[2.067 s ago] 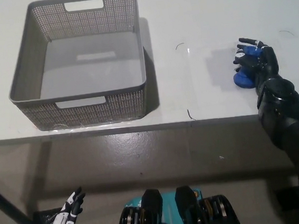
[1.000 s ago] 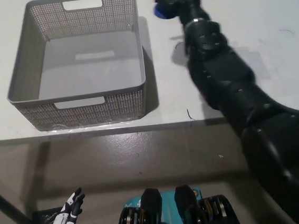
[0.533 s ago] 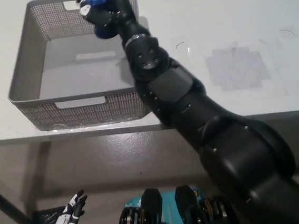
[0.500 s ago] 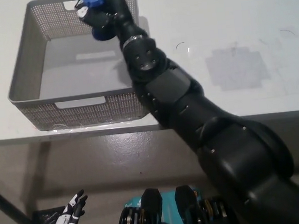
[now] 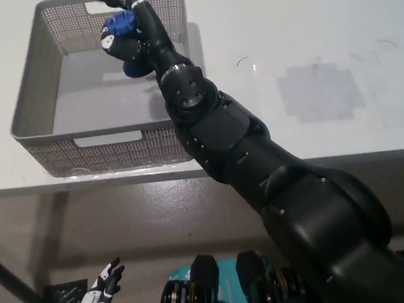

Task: Use the right hand to pick up a chess pieces and put it into a container on the left hand side

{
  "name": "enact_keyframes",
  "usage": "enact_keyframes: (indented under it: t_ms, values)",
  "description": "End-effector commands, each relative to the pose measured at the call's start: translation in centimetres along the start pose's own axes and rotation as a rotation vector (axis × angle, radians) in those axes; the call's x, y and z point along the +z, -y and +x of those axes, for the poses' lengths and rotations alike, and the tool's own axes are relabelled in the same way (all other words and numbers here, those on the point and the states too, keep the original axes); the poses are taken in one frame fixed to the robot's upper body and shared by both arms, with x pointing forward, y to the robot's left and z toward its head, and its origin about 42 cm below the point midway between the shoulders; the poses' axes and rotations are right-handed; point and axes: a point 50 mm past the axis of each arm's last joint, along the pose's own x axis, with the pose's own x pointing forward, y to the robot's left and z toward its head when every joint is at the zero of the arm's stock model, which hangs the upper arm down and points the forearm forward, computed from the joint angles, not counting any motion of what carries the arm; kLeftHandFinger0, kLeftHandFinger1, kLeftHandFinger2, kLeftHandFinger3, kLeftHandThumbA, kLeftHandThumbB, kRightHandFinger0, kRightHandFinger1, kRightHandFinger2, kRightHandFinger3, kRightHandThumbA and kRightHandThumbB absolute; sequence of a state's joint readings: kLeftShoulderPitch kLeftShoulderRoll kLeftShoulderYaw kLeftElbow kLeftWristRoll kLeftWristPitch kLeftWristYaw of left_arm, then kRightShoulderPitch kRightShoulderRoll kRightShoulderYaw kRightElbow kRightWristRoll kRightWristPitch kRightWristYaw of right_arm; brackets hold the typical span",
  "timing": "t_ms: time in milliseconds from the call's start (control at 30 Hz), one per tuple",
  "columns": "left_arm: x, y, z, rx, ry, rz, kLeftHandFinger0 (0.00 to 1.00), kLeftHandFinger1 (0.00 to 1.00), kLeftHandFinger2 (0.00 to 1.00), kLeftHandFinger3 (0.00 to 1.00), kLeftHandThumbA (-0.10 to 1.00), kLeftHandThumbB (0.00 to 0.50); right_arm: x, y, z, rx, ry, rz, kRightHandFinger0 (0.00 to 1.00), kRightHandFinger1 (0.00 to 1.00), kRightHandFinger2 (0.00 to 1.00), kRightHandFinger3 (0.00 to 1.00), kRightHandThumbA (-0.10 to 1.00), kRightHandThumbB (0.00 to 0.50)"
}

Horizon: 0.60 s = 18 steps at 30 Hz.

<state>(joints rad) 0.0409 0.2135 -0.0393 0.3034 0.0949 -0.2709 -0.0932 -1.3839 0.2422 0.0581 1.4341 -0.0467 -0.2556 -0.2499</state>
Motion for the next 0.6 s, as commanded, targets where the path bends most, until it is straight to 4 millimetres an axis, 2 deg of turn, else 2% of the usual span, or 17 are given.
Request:
enact_keyframes:
  t_ms: [0, 33, 67, 133, 200, 233, 300, 467, 533, 567]
  values:
    - [1.2, -0.7, 0.7, -0.015, 0.039, 0.031, 1.0, 1.0, 1.0, 1.0, 1.0, 0.207, 1.9, 0.7, 0.9, 0.082, -0.004, -0.088, 0.66, 0.77, 0.93, 1.0, 0.34, 0.195]
    - [1.2, -0.7, 0.8, -0.018, 0.036, 0.035, 1.0, 1.0, 1.0, 1.0, 1.0, 0.204, 1.7, 0.8, 0.9, 0.104, -0.006, -0.1, 0.93, 1.0, 1.0, 1.0, 0.44, 0.228]
    - [1.2, -0.8, 0.7, -0.019, 0.035, 0.039, 1.0, 1.0, 1.0, 1.0, 1.0, 0.202, 1.5, 0.8, 0.9, 0.121, -0.012, -0.109, 1.0, 1.0, 1.0, 1.0, 0.51, 0.245]
    - [1.2, -0.8, 0.7, -0.025, 0.038, 0.052, 1.0, 1.0, 1.0, 1.0, 1.0, 0.21, 1.0, 1.0, 0.8, 0.157, -0.022, -0.147, 1.0, 1.0, 1.0, 1.0, 0.74, 0.29]
    - [1.2, -0.8, 0.7, -0.025, 0.037, 0.055, 1.0, 1.0, 1.0, 1.0, 1.0, 0.217, 0.8, 1.2, 0.8, 0.166, -0.035, -0.166, 1.0, 1.0, 1.0, 1.0, 0.84, 0.321]
    - [1.2, -0.8, 0.7, -0.024, 0.037, 0.057, 1.0, 1.0, 1.0, 1.0, 1.0, 0.219, 0.7, 1.2, 0.8, 0.171, -0.047, -0.177, 1.0, 1.0, 1.0, 1.0, 0.93, 0.364]
    - [1.2, -1.0, 0.7, -0.021, 0.038, 0.058, 1.0, 1.0, 1.0, 1.0, 1.0, 0.221, 0.5, 1.3, 0.8, 0.18, -0.047, -0.194, 1.0, 1.0, 1.0, 1.0, 1.0, 0.377]
    - [1.1, -1.0, 0.7, -0.022, 0.032, 0.05, 1.0, 1.0, 1.0, 1.0, 1.0, 0.235, 0.8, 2.0, 0.9, 0.16, -0.024, -0.189, 1.0, 1.0, 1.0, 1.0, 1.0, 0.42]
    - [1.0, -1.1, 0.7, -0.027, 0.036, 0.052, 1.0, 1.0, 1.0, 1.0, 1.0, 0.232, 1.1, 2.3, 1.1, 0.15, -0.013, -0.193, 1.0, 1.0, 1.0, 1.0, 1.0, 0.399]
    - [1.0, -1.1, 0.7, -0.027, 0.034, 0.05, 1.0, 1.0, 1.0, 1.0, 1.0, 0.231, 1.2, 2.4, 1.1, 0.147, -0.013, -0.194, 1.0, 1.0, 1.0, 1.0, 1.0, 0.406]
